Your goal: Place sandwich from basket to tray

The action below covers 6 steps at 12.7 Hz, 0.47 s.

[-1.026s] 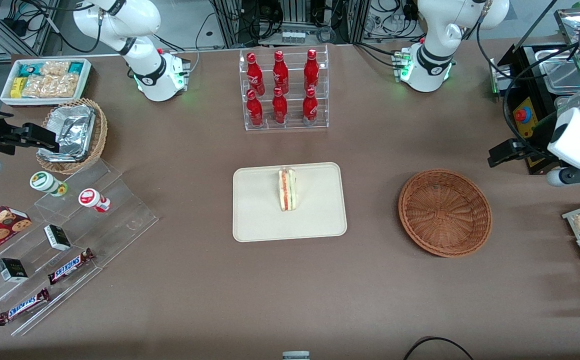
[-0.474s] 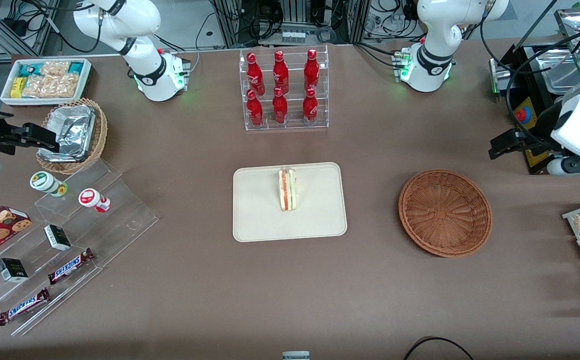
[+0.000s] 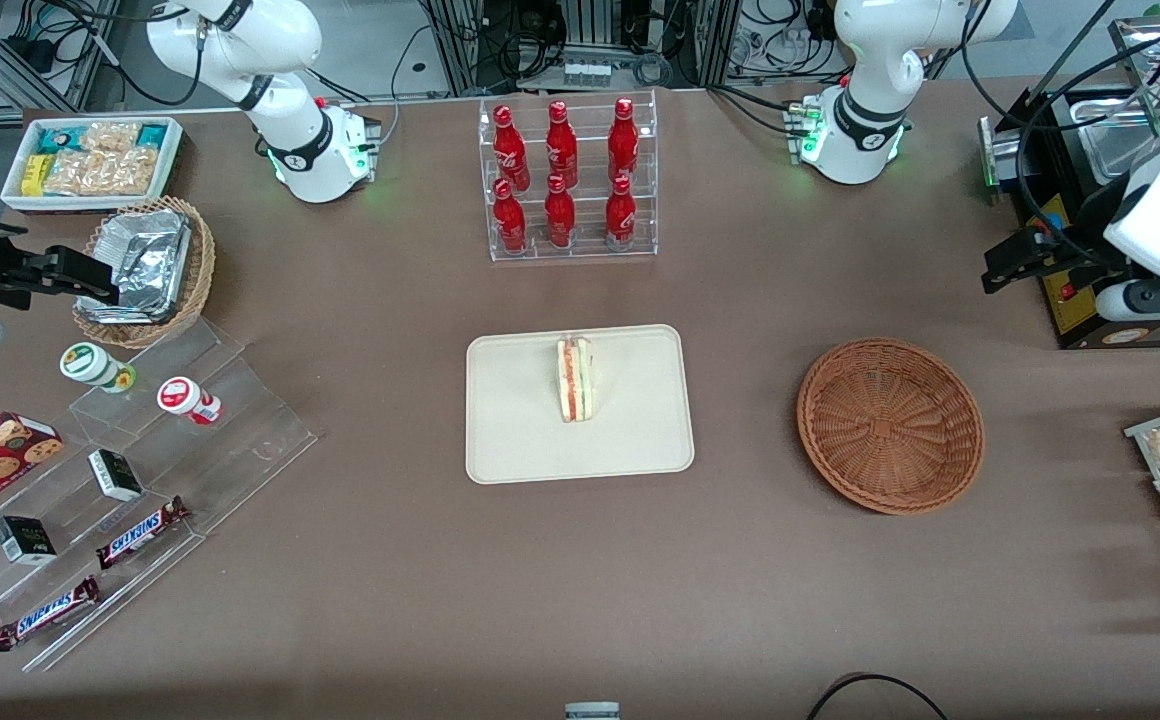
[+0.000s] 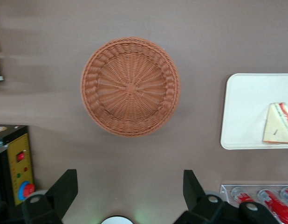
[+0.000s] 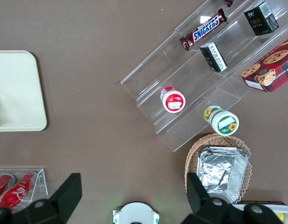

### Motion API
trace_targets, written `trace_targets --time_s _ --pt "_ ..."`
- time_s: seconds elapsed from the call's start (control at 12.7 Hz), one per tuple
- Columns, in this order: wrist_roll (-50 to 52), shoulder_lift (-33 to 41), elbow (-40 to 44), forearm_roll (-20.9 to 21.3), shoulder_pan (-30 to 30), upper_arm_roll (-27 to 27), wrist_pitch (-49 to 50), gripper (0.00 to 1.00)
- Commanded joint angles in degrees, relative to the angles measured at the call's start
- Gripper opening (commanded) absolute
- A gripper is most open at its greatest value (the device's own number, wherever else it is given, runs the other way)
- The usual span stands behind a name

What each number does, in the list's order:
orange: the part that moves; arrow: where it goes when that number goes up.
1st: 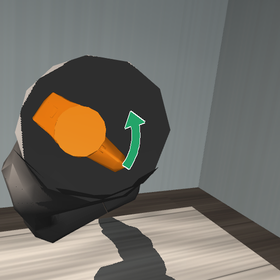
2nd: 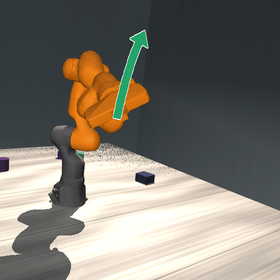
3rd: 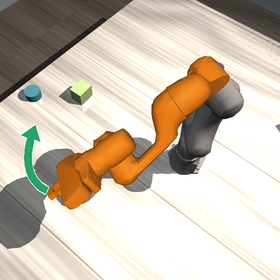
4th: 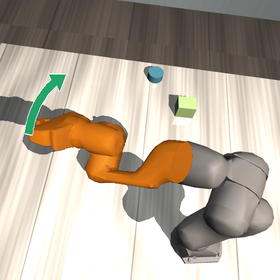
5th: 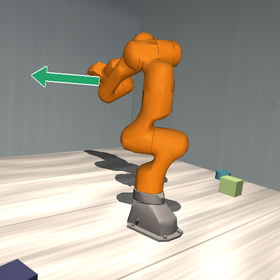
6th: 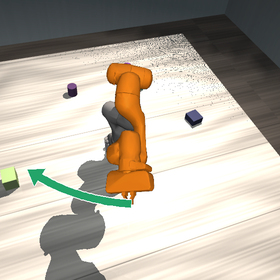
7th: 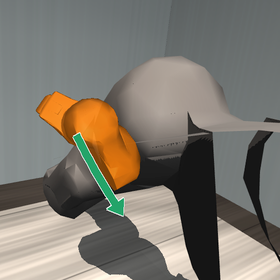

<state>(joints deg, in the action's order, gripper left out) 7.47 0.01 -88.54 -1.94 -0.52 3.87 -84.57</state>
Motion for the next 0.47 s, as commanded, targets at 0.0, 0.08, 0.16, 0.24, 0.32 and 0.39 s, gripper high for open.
trace_targets --time_s 0.0,0.08,0.16,0.24,0.32,0.39 --pt "-0.87 2.72 -1.90 1.76 0.00 0.44 0.29 1.00" --pt "-1.05 2.54 -1.72 1.76 0.08 0.35 0.29 1.00" --pt "-1.14 2.54 -1.28 1.76 0.00 0.17 0.63 1.00" --pt "-1.05 2.63 -1.19 1.68 -0.09 0.09 1.16 1.00" --pt "-0.96 2.63 -1.11 1.59 -0.18 0.08 1.25 1.00" --pt "-0.96 2.54 -0.93 1.59 -0.18 0.08 1.25 1.00"
